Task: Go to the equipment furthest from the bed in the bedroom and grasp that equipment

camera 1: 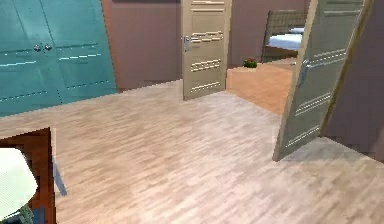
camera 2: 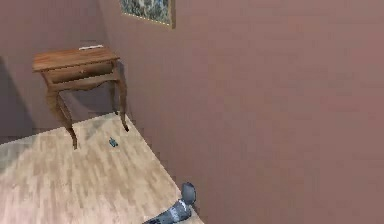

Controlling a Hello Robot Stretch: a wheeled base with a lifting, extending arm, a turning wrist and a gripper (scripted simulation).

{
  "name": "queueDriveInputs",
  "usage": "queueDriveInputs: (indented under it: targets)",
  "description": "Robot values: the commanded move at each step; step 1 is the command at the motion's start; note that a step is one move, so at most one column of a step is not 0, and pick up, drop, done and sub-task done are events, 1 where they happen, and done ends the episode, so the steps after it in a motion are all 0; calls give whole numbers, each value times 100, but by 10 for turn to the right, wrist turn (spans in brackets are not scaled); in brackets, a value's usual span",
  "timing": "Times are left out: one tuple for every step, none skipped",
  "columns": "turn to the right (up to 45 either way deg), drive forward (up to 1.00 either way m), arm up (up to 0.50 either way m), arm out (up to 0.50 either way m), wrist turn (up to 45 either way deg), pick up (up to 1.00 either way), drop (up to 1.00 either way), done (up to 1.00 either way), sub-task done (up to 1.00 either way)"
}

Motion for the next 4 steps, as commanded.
queueDriveInputs:
  targets:
    - [0, 30, 0, 0, 0, 0, 0, 0, 0]
    - [-300, 0, 0, 0, 0, 0, 0, 0, 0]
    - [0, 100, 0, 0, 0, 0, 0, 0, 0]
    - [-30, 0, 0, 0, 0, 0, 0, 0, 0]
